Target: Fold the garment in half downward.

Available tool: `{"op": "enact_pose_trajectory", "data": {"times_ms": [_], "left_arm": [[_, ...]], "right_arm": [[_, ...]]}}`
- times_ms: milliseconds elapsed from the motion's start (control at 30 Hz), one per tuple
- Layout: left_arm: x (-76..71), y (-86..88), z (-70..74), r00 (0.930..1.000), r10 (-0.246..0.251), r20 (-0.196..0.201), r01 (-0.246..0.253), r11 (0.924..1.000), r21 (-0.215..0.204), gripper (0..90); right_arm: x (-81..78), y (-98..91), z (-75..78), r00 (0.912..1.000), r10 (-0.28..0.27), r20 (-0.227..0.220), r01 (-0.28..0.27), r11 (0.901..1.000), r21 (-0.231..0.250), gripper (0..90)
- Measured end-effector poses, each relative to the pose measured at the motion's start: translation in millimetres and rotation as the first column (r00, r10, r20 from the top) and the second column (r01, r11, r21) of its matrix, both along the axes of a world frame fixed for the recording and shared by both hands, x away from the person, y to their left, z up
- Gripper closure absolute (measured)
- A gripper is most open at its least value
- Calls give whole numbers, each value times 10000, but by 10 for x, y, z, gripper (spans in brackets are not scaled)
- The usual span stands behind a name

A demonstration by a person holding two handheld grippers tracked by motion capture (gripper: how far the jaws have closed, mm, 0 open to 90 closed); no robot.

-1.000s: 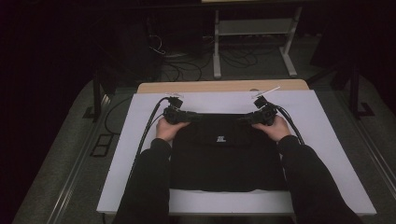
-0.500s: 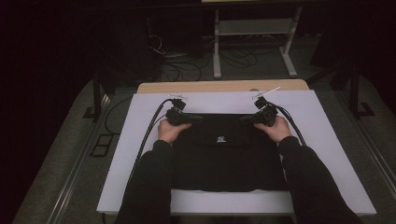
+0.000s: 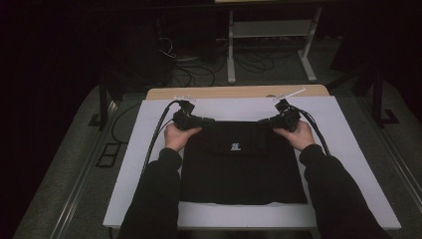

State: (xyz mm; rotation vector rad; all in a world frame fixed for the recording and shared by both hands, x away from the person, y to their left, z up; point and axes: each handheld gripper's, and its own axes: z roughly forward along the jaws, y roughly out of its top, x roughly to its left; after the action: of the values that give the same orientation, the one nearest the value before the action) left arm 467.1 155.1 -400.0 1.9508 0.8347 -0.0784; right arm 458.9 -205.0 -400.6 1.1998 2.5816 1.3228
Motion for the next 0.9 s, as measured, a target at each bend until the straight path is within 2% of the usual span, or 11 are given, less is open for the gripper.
{"op": "enact_pose_trajectory", "data": {"times_ms": [167, 300, 433, 600, 900], "left_arm": [[-87, -1, 114, 9997, -139, 220, 138, 9999, 28, 865], [-217, 0, 186, 9988, -169, 451, 171, 9998, -32, 864], [-368, 13, 172, 9985, -211, 505, 209, 9998, 34, 864], [-499, 69, 138, 9989, -108, 454, 112, 9999, -94, 863], [-628, 120, 69, 9990, -53, 450, 64, 9997, -248, 861]], "right_arm": [[-76, -37, 104, 9999, 100, 96, -101, 9998, 171, 837], [-188, -71, 174, 9995, 236, 213, -246, 9987, 439, 838], [-325, -99, 187, 9988, 413, 270, -431, 9969, 661, 838], [-464, -106, 146, 9985, 478, 256, -493, 9967, 652, 838], [-560, -58, 93, 9973, 703, 208, -716, 9951, 684, 838]]}}
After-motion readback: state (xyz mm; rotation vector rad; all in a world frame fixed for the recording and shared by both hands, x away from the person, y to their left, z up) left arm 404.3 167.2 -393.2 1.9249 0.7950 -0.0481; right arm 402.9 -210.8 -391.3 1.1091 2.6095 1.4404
